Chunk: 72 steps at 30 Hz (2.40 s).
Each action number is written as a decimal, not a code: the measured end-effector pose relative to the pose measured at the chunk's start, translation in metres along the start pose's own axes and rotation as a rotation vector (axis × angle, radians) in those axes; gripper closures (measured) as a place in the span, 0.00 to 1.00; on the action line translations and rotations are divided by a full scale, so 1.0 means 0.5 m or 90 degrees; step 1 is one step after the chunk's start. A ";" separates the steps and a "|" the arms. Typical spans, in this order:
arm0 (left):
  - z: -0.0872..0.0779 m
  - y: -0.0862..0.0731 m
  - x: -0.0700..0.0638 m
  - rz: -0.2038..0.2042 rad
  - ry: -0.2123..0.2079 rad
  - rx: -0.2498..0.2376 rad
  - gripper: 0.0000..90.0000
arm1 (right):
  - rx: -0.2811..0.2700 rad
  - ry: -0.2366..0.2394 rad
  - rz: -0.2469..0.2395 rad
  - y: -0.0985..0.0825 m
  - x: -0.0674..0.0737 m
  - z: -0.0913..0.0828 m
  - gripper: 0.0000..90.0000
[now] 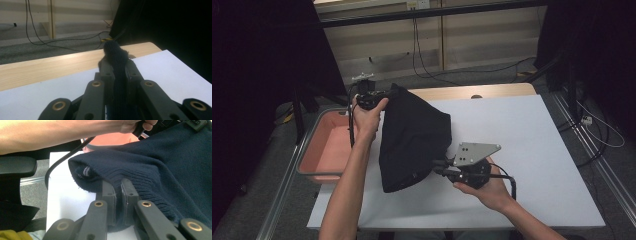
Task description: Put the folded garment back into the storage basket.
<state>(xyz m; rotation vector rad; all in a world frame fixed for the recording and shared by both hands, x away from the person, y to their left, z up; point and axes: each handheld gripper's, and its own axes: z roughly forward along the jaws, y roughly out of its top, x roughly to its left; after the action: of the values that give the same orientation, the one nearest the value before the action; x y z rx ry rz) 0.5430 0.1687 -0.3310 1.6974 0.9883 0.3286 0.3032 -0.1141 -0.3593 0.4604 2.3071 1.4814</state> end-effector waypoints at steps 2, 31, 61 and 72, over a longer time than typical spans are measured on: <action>-0.005 0.002 0.004 -0.001 0.001 -0.003 0.90 | -0.002 0.002 -0.001 0.003 -0.001 0.002 0.93; -0.097 0.028 0.063 0.006 0.031 -0.022 0.90 | -0.028 0.029 -0.013 0.060 0.011 0.060 0.93; -0.175 0.065 0.110 0.001 0.072 -0.067 0.90 | -0.050 0.053 -0.030 0.120 0.024 0.117 0.93; -0.196 0.073 0.140 -0.015 0.082 -0.090 0.90 | -0.052 0.062 -0.037 0.146 0.025 0.142 0.93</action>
<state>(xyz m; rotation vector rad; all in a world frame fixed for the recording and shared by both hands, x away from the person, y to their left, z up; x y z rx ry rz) 0.5384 0.2838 -0.2801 1.5506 1.0534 0.4861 0.3310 -0.0230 -0.3212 0.3031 2.3013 1.5962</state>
